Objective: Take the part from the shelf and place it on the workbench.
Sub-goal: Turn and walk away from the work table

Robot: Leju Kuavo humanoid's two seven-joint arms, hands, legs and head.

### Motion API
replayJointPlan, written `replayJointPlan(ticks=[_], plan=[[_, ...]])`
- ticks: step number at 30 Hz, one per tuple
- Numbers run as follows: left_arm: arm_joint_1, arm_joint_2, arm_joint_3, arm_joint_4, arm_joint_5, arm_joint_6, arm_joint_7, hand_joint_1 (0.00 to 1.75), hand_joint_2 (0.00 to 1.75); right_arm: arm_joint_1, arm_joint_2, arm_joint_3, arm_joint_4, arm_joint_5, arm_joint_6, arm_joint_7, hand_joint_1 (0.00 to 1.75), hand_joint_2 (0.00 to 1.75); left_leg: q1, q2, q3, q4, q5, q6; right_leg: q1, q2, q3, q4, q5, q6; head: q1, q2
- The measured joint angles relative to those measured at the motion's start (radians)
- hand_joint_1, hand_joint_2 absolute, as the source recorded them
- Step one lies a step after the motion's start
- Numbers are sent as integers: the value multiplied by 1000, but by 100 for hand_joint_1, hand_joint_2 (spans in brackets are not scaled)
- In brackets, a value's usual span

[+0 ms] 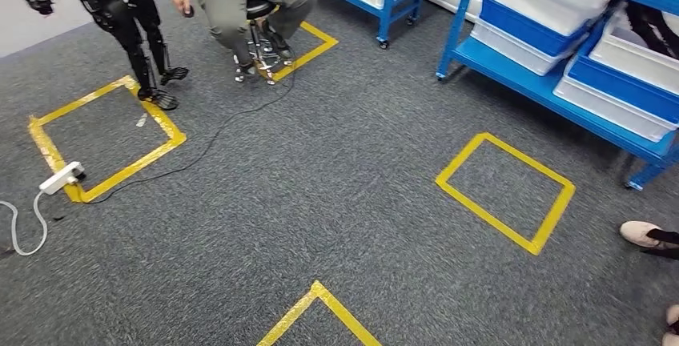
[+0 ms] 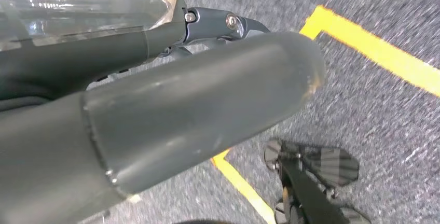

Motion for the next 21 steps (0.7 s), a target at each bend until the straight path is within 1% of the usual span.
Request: replayJointPlan(ticks=[1,2,3,4,5,6,7,8,9,10,11,12,13,14,15,16,17,18,19,20,21], plan=[[0,0,0,0,0,0,0,0,0,-2,0,0,0,-1,0,0,0,0,0,15,2,-4,2,2,-1,-31,-26,52,-26,-2,1,0],[2,0,0,0,-1,0,0,0,0,-3,-1,0,0,-1,0,0,0,0,-1,31,1,-5,2,3,-1,-47,-56,113,-52,-2,3,0],[3,1,0,0,-1,0,1,0,0,-4,-1,0,0,-2,0,0,0,0,-2,47,1,-4,1,3,-4,-55,-81,167,-72,0,3,0],[3,0,0,0,-1,0,1,0,0,-3,0,0,0,-2,0,0,0,0,-2,63,0,-4,1,3,-6,-60,-92,195,-77,6,3,0],[3,0,0,0,-1,0,2,0,0,-2,0,0,0,-2,0,0,0,0,-2,77,-1,-4,0,2,-10,-67,-84,185,-69,15,3,0],[3,-2,0,0,-1,-1,2,0,0,-1,0,0,0,-3,0,1,0,0,-1,90,0,-3,-1,1,-13,-78,-56,140,-50,25,3,0],[3,-3,0,0,-2,-1,3,0,0,0,-1,0,0,-4,0,1,0,0,-1,101,1,-2,-3,-2,-17,-101,-15,72,-28,35,4,0],[3,-3,0,0,-2,-1,3,0,0,-2,-1,0,0,-4,0,0,0,0,-3,112,3,0,-6,-8,-17,-129,21,11,-11,39,4,0],[3,-3,0,0,-2,-2,3,0,0,-4,-2,0,0,-5,0,0,0,0,-6,122,7,1,-10,-14,-16,-148,46,-33,1,36,3,0],[3,-3,0,0,-2,-2,3,0,0,-5,-2,0,0,-5,0,0,0,0,-8,132,10,2,-14,-21,-13,-160,56,-54,5,28,2,0],[2,-3,0,0,-3,-2,3,0,0,-6,-2,0,0,-5,0,0,0,0,-8,142,14,3,-17,-28,-8,-156,54,-56,6,19,0,0],[0,-3,0,0,-3,-2,3,0,0,-5,-3,0,0,-5,0,1,0,0,-6,152,19,3,-20,-34,-7,-142,52,-57,7,10,0,0],[-1,-3,0,0,-4,-2,3,0,0,-3,-3,0,0,-6,0,1,0,0,-2,153,19,11,-25,-41,-12,-130,53,-57,8,2,0,0],[-2,-3,0,0,-5,-2,3,0,0,-1,-3,0,0,-6,0,1,0,0,3,136,15,31,-40,-47,-16,-118,56,-58,10,-6,-1,0],[-2,-3,0,0,-5,-2,3,0,0,-1,-3,0,0,-6,0,1,0,0,6,109,1,69,-66,-52,-20,-106,60,-59,13,-13,-3,0],[-2,-4,0,0,-5,-2,3,0,0,-1,-3,0,0,-6,0,2,0,0,9,75,-23,126,-100,-55,-22,-95,61,-59,15,-19,-5,0],[-1,-4,0,0,-5,-2,3,0,0,-2,-4,0,0,-6,0,2,0,0,10,48,-52,190,-137,-57,-19,-83,59,-59,17,-24,-7,0],[1,-5,0,0,-5,-2,4,0,0,-3,-4,0,0,-6,0,2,0,0,11,34,-82,248,-164,-58,-15,-69,58,-58,18,-26,-7,0],[2,-5,0,0,-6,-2,4,0,0,-2,-4,0,0,-6,0,2,0,0,11,29,-102,283,-171,-58,-12,-54,57,-58,19,-26,-6,0],[3,-5,0,0,-6,-2,4,0,0,-1,-4,0,0,-6,0,2,0,0,11,26,-108,285,-157,-56,-10,-40,57,-57,19,-26,-7,0],[3,-5,0,0,-6,-2,4,0,0,0,-4,0,0,-7,0,2,0,0,11,22,-95,249,-125,-53,-9,-25,58,-57,19,-26,-7,0]])
